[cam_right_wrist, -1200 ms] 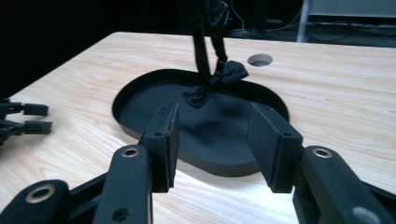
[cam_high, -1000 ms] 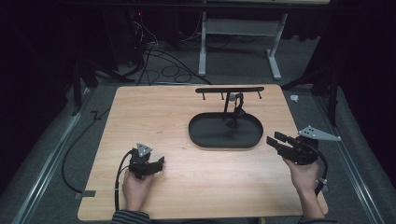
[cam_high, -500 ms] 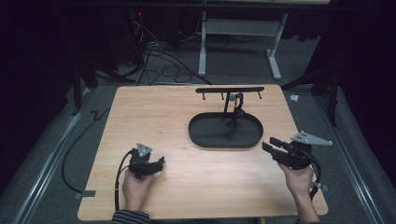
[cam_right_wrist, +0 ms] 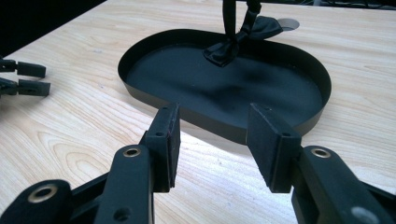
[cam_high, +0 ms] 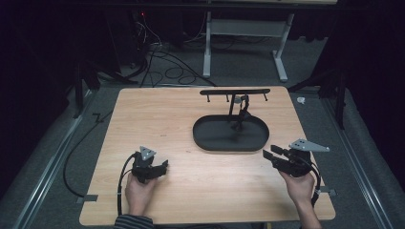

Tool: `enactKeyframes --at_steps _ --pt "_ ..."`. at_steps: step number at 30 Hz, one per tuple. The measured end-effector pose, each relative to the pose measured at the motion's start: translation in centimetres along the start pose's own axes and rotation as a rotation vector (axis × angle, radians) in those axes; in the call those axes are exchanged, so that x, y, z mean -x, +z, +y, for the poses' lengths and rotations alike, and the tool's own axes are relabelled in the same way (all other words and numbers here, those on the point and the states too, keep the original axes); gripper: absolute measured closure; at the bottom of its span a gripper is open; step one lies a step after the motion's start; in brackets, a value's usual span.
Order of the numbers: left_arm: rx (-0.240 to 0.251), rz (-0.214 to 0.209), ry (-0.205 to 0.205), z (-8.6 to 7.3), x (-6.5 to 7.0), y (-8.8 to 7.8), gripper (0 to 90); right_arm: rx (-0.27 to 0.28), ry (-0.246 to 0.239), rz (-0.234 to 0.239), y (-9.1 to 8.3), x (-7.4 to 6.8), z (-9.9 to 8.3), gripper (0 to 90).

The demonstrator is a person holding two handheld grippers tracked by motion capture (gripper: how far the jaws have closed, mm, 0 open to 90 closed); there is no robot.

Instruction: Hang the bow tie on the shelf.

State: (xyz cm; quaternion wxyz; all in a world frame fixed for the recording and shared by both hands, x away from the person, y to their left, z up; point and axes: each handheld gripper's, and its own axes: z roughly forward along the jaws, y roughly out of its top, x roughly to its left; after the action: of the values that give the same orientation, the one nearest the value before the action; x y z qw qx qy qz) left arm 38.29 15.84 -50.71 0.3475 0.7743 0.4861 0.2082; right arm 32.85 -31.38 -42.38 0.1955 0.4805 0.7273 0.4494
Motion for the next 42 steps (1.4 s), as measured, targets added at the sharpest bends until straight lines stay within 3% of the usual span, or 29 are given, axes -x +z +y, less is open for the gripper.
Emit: enactKeyframes --at_steps 42 --pt "0.0 0.0 0.0 0.0 0.0 0.0 28.1 -0.088 -0.017 -0.001 3.9 -1.4 -2.1 57.1"
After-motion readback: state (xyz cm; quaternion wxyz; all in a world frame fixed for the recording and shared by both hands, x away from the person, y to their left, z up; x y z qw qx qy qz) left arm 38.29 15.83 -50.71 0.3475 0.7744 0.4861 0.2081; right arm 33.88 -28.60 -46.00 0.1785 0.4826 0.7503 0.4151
